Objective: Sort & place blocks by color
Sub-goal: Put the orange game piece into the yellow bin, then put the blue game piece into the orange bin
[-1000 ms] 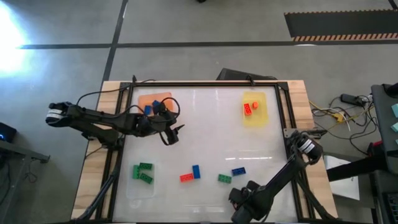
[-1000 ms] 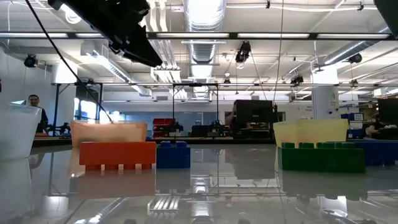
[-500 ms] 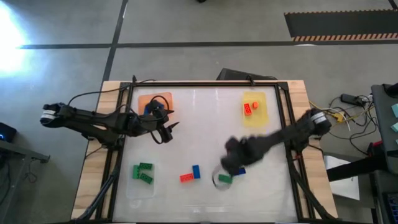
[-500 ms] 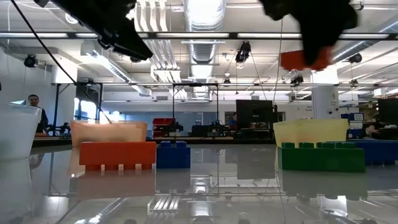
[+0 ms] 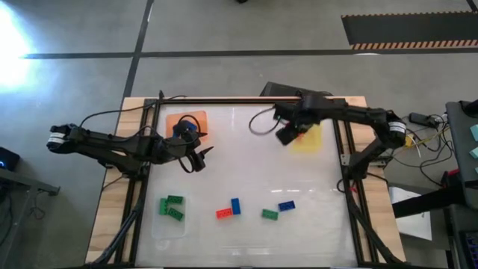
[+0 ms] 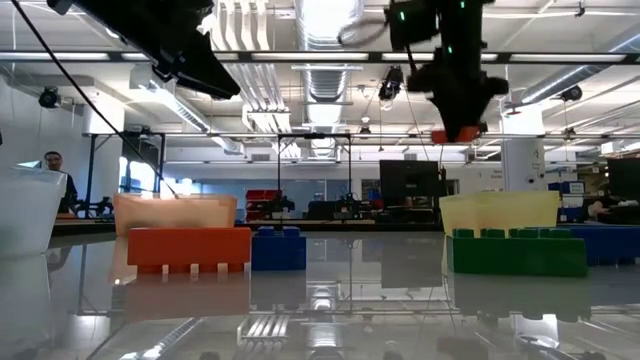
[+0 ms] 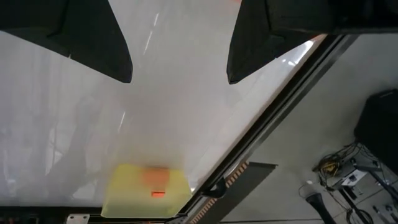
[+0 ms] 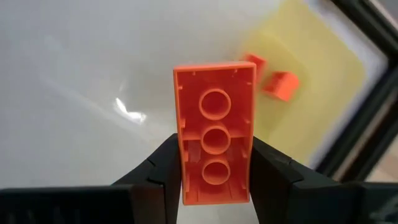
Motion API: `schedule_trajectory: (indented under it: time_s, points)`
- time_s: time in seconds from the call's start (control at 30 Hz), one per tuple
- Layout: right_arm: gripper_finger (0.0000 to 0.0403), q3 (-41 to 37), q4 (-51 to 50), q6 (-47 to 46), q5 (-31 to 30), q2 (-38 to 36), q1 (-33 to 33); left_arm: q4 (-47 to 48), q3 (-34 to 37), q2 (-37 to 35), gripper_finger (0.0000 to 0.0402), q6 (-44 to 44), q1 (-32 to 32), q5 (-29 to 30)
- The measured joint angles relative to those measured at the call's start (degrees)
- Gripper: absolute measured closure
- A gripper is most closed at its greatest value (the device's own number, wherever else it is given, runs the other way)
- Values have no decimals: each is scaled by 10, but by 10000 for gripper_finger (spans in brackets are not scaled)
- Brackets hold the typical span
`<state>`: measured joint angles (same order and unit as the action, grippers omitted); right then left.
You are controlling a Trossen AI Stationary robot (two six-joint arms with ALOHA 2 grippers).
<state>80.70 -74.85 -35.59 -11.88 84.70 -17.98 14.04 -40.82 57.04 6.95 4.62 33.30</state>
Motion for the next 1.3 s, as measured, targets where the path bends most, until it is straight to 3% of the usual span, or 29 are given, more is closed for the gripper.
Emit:
schedule_trajectory:
  time_s: [0.3,0.43,0.77,1.03,1.3]
  points:
    - [273,-119,37,66,52,-6,-145,0,0,0,155,17,0,0]
    - [263,-161,71,81,59,-6,-164,0,0,0,155,17,0,0]
    - [179,-182,79,91,59,-16,-166,0,0,1,155,17,0,0]
    - [175,-163,86,77,59,-81,-105,0,0,9,155,18,0,-1]
    - [184,-199,171,62,61,-170,57,-1,0,20,155,33,0,-2]
